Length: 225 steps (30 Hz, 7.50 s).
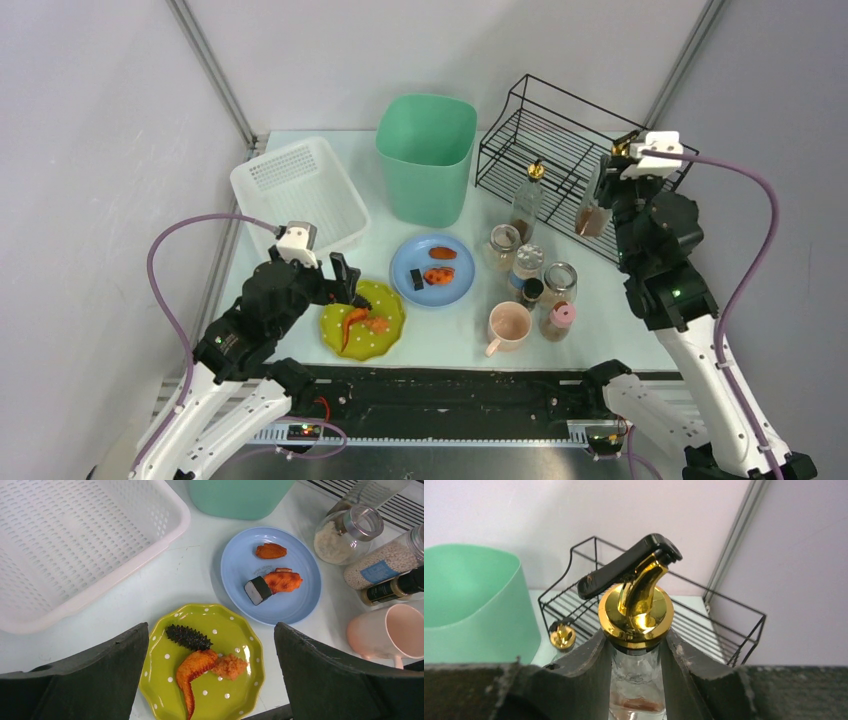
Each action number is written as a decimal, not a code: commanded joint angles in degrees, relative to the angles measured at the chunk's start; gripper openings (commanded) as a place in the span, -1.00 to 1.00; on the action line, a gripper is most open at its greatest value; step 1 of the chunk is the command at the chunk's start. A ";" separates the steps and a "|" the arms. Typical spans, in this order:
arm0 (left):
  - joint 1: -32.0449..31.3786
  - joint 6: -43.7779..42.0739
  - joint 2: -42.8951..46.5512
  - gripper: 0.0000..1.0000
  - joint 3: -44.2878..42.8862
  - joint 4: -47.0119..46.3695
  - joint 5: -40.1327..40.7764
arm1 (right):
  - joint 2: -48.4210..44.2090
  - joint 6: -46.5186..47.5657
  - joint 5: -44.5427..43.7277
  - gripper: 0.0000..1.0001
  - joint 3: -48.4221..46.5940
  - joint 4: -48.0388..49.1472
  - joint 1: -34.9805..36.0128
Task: Clear the kitchen counter
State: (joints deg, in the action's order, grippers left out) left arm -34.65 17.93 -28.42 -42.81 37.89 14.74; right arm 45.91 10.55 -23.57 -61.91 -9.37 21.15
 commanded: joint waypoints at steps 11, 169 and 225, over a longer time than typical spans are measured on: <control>-0.23 -0.62 0.50 0.97 -0.42 -0.44 -0.41 | 11.19 10.88 -8.51 -1.00 -17.69 17.48 -3.91; 0.04 -1.41 -0.03 0.97 -0.52 -0.10 -2.60 | 6.13 -16.23 3.72 0.57 9.60 1.14 9.47; 0.04 -1.43 -0.58 0.97 -0.43 -0.11 -2.10 | 27.31 -8.70 8.12 -1.00 10.87 31.73 2.79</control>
State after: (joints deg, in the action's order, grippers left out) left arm -34.61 17.89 -28.58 -42.81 38.33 12.86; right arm 76.27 -1.58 -14.13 -50.02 16.69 22.50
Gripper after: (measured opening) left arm 0.985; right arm 0.380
